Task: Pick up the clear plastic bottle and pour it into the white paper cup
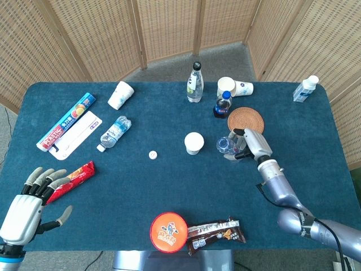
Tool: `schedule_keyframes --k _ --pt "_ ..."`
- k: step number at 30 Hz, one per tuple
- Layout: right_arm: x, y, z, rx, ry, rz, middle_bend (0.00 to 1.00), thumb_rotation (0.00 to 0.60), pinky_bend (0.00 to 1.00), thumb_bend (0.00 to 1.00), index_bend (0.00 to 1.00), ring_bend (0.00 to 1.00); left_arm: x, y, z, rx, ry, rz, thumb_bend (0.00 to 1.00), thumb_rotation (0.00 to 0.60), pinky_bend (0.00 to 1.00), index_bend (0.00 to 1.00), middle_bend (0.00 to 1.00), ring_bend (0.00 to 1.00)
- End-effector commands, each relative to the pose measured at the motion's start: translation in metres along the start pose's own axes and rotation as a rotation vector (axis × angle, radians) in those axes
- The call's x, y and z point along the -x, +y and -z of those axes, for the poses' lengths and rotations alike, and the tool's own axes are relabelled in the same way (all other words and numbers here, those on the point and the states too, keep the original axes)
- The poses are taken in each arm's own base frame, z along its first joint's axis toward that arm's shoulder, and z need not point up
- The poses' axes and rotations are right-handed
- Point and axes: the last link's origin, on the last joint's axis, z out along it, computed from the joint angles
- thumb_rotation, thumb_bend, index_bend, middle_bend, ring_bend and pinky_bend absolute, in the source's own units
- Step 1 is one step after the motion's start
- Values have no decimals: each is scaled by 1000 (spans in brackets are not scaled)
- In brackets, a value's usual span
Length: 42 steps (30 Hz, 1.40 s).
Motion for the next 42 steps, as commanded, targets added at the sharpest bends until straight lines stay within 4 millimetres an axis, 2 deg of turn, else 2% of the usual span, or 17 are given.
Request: schedule_keyframes --k 1,21,42 --pt "2 -6 -10 7 -5 19 654 600 553 164 662 645 0 0 0 0 0 0 383 494 47 229 198 143" --pt "-3 -13 -33 53 43 178 651 600 556 158 658 647 -2 -1 7 -2 10 -1 382 492 47 229 197 143" --pt "6 -37 -42 113 113 438 642 600 556 158 652 647 1 -6 9 0 4 15 383 493 46 229 197 143"
